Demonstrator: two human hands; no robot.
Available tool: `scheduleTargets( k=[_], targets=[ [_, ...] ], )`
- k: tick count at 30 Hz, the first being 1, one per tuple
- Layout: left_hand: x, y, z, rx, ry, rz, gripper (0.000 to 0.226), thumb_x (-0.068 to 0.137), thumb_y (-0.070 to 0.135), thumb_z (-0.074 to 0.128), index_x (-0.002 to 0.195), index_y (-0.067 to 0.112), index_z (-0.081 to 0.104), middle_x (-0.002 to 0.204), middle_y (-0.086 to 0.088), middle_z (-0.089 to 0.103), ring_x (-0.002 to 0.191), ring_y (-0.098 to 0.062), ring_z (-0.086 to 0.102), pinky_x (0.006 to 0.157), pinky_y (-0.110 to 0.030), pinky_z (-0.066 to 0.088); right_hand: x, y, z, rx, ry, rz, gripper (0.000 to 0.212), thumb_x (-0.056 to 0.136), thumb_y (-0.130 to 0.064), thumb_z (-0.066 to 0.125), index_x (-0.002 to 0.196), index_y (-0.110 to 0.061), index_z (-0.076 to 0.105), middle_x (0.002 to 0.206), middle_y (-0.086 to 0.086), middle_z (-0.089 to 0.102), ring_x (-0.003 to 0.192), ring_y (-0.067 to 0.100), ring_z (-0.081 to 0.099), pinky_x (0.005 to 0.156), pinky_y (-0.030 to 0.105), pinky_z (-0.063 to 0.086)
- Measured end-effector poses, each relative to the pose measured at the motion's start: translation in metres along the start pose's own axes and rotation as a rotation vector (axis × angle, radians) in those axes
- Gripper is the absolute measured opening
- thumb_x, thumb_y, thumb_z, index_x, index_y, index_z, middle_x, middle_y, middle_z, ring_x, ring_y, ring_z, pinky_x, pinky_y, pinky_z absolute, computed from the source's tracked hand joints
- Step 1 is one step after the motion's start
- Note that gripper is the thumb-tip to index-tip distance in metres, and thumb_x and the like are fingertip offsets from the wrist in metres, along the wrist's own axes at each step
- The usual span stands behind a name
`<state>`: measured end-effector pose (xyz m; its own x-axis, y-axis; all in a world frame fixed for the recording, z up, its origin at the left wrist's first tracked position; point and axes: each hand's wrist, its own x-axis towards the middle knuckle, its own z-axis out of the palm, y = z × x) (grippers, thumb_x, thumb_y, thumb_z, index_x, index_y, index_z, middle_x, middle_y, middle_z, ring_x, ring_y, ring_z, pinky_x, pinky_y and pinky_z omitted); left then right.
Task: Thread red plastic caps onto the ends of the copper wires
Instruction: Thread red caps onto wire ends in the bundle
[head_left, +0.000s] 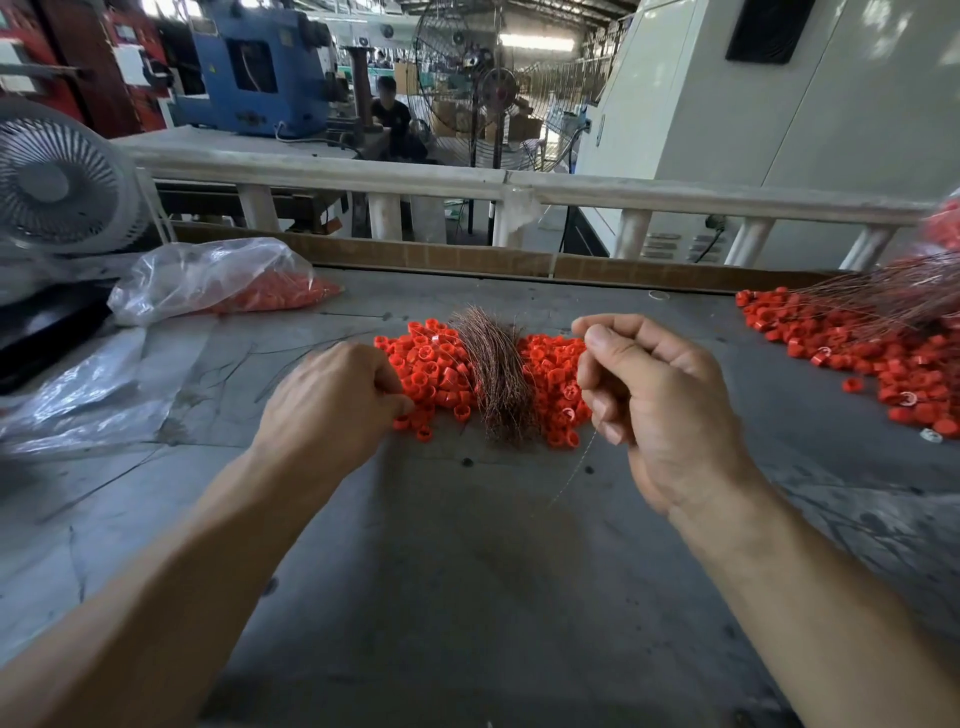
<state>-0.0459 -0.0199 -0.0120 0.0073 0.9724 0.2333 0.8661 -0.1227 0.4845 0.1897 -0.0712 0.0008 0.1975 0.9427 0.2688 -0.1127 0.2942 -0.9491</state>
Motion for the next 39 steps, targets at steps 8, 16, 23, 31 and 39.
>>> scheduleTargets(
  k=[8, 16, 23, 31, 39],
  targets=[
    [-0.008, 0.022, 0.0, -0.646, 0.018, 0.129, 0.016, 0.086, 0.012, 0.078, 0.095, 0.025, 0.073, 0.084, 0.001, 0.074, 0.074, -0.021, 0.072, 0.066, -0.041, 0.061, -0.006, -0.003, 0.007, -0.063, -0.033, -0.036, 0.013, 0.098, -0.008, 0.062, 0.092, -0.013, 0.072, 0.061, 0.004, 0.057, 0.045, 0.01, 0.041, 0.038, 0.019, 0.028],
    [-0.022, 0.044, 0.008, -1.179, -0.192, 0.148, 0.025, 0.084, -0.008, 0.069, 0.106, 0.003, 0.069, 0.081, -0.008, 0.067, 0.063, -0.016, 0.063, 0.05, -0.024, 0.044, -0.009, 0.001, 0.009, -0.17, -0.123, -0.142, 0.005, 0.09, -0.018, 0.07, 0.089, -0.017, 0.075, 0.057, -0.005, 0.055, 0.048, 0.004, 0.046, 0.045, 0.014, 0.035],
    [-0.028, 0.051, 0.007, -1.284, -0.205, 0.16, 0.024, 0.084, -0.014, 0.066, 0.103, 0.002, 0.069, 0.084, -0.012, 0.066, 0.071, -0.016, 0.065, 0.054, -0.013, 0.049, -0.01, 0.005, 0.011, -0.255, -0.149, -0.175, 0.007, 0.087, -0.025, 0.07, 0.088, -0.022, 0.076, 0.056, -0.01, 0.056, 0.052, 0.006, 0.048, 0.049, 0.018, 0.038],
    [-0.03, 0.052, 0.007, -1.286, -0.254, 0.206, 0.025, 0.082, -0.009, 0.069, 0.1, 0.007, 0.072, 0.082, -0.004, 0.071, 0.068, -0.008, 0.068, 0.054, -0.01, 0.048, -0.01, 0.006, 0.013, -0.279, -0.159, -0.191, 0.007, 0.088, -0.024, 0.069, 0.087, -0.022, 0.075, 0.056, -0.011, 0.058, 0.052, 0.003, 0.049, 0.05, 0.014, 0.038],
    [-0.029, 0.05, 0.007, -1.294, -0.318, 0.201, 0.028, 0.081, 0.01, 0.069, 0.107, 0.015, 0.078, 0.091, -0.019, 0.065, 0.076, -0.015, 0.066, 0.064, -0.014, 0.052, -0.011, 0.005, 0.013, -0.253, -0.148, -0.212, 0.007, 0.09, -0.022, 0.068, 0.087, -0.021, 0.075, 0.052, -0.012, 0.055, 0.047, 0.001, 0.046, 0.048, 0.012, 0.037]
  ],
)
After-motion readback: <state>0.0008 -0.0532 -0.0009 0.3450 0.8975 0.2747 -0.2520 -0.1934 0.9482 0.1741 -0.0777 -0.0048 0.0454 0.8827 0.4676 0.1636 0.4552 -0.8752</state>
